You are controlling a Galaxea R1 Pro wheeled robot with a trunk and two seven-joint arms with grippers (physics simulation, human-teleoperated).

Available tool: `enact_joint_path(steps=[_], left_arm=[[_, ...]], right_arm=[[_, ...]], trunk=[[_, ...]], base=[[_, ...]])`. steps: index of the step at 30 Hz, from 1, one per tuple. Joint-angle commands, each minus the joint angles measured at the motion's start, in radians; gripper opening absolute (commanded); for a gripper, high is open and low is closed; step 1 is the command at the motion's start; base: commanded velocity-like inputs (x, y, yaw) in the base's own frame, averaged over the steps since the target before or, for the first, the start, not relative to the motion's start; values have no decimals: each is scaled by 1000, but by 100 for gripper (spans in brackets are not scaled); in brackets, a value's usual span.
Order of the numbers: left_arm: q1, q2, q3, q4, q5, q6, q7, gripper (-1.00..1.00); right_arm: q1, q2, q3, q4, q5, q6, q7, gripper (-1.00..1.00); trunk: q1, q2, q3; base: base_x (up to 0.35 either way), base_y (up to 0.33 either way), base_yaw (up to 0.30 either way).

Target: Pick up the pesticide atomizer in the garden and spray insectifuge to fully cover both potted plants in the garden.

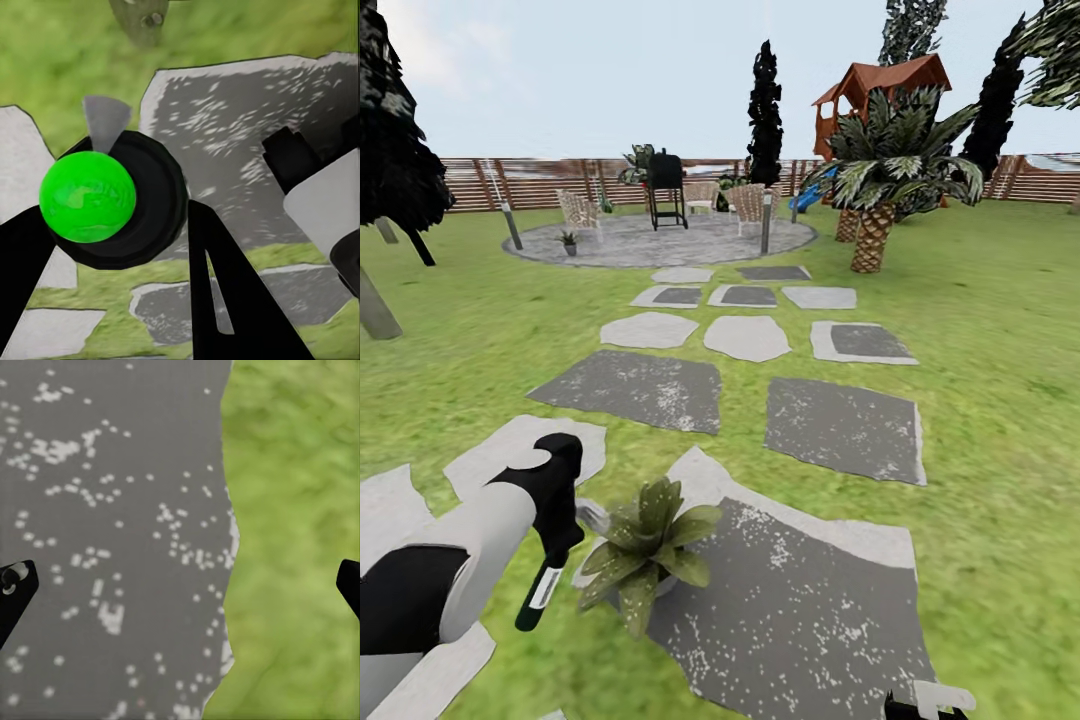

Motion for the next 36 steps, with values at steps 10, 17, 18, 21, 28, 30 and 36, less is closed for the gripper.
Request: enact_joint_path(steps=[10,17,18,21,28,30,36], left_arm=[[0,-5,-4,-8,-2,8,-9,-100],[0,-7,-1,-11,0,7,-9,-100],[0,-7,-1,-11,0,8,-9,-100],[0,-8,-1,-11,0,8,-9,-100],[0,-10,0,-12,0,12,-9,-100],[-1,-11,0,-12,0,12,-9,-100],[-1,-11,1,-12,0,12,-9,-100]], right_arm=[[-1,0,-7,1,11,-3,-4,100],[-1,0,-7,1,11,-3,-4,100],[-1,0,-7,1,11,-3,-4,100],[-1,0,-7,1,11,-3,-4,100],[-1,0,-7,1,11,-3,-4,100],[-1,0,-7,1,11,-3,-4,100],[-1,1,-7,1,11,-3,-4,100]], trunk=[[0,0,-1],[0,0,-1],[0,0,-1],[0,0,-1],[0,0,-1],[0,0,-1],[0,0,-1]], base=[[-27,-18,197],[-216,-180,182],[-179,-240,15],[-129,-263,4],[-15,-288,0],[-1,-291,24],[0,-295,203]])
